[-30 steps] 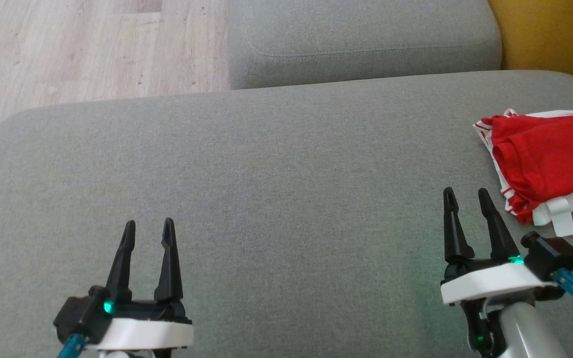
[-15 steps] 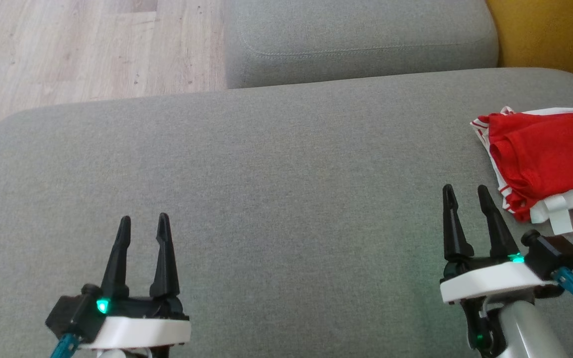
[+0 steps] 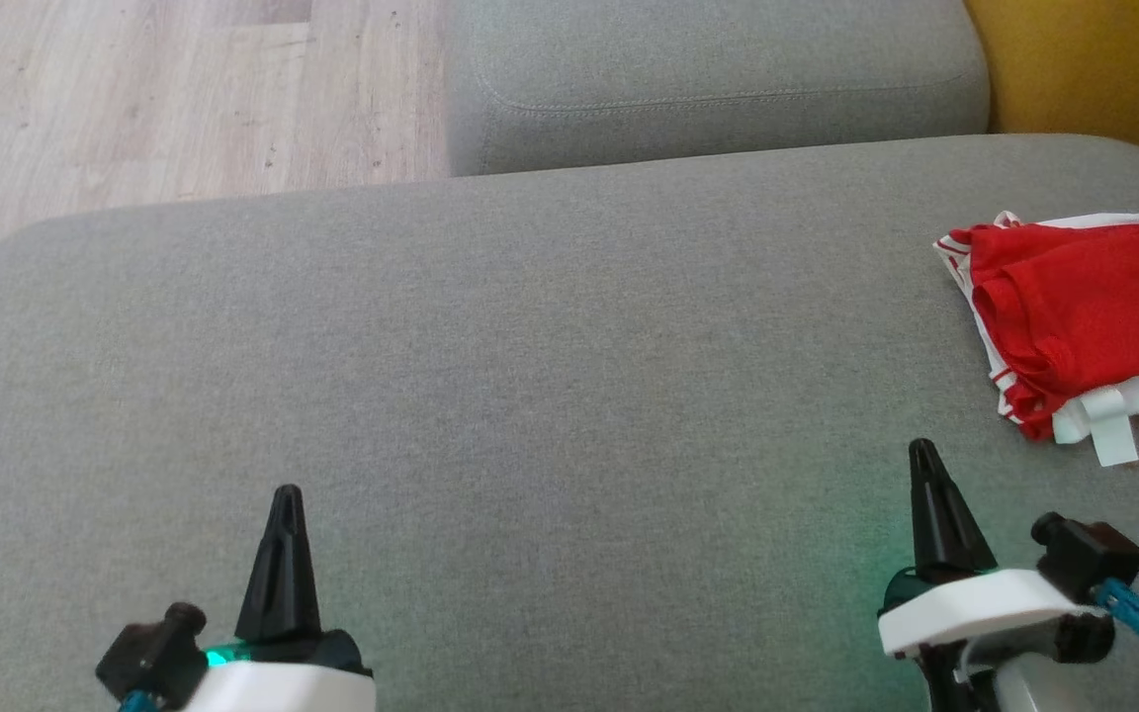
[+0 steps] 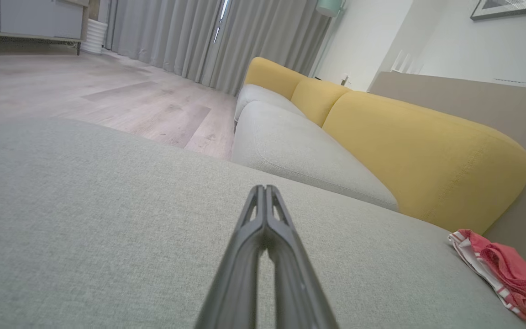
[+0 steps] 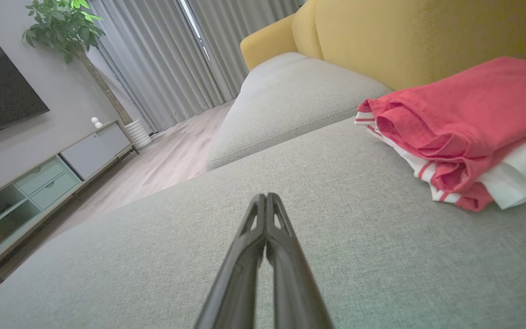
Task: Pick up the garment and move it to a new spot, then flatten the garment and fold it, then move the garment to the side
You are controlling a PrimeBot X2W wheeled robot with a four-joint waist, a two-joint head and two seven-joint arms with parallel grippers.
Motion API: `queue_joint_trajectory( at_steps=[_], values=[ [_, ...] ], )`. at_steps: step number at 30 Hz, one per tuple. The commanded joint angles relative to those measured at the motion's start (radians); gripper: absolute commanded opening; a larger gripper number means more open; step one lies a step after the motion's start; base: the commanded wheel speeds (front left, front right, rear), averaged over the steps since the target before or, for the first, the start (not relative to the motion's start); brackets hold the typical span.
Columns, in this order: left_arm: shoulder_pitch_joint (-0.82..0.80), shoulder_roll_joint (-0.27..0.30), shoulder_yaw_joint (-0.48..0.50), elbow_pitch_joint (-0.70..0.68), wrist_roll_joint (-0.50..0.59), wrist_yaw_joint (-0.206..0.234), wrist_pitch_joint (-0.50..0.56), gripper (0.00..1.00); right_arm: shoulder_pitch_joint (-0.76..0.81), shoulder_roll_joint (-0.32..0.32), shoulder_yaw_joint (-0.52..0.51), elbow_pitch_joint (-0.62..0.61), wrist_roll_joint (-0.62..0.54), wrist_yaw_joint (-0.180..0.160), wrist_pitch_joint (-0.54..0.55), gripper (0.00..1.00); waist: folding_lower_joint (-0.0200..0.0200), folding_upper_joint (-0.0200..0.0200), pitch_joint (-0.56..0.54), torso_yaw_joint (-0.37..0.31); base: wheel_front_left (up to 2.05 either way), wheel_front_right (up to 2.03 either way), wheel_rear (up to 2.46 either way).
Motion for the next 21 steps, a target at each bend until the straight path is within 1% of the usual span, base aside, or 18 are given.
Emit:
queue_joint_trajectory(
  at_steps=[1, 21],
  values=[
    [-0.037, 0.004, 0.011, -0.030, -0.025, -0.001, 0.005, 0.00, -0.044, -0.004, -0.007, -0.035, 0.027, 0.000, 0.004, 0.00, 0.0000, 0.0000, 0.000, 0.000, 0.00, 0.00, 0.00],
    [-0.062, 0.011, 0.041, -0.011, -0.230, -0.005, 0.057, 0.00, -0.050, -0.010, -0.033, -0.051, 0.236, 0.000, 0.056, 0.00, 0.0000, 0.0000, 0.001, 0.001, 0.00, 0.00, 0.00]
  ],
)
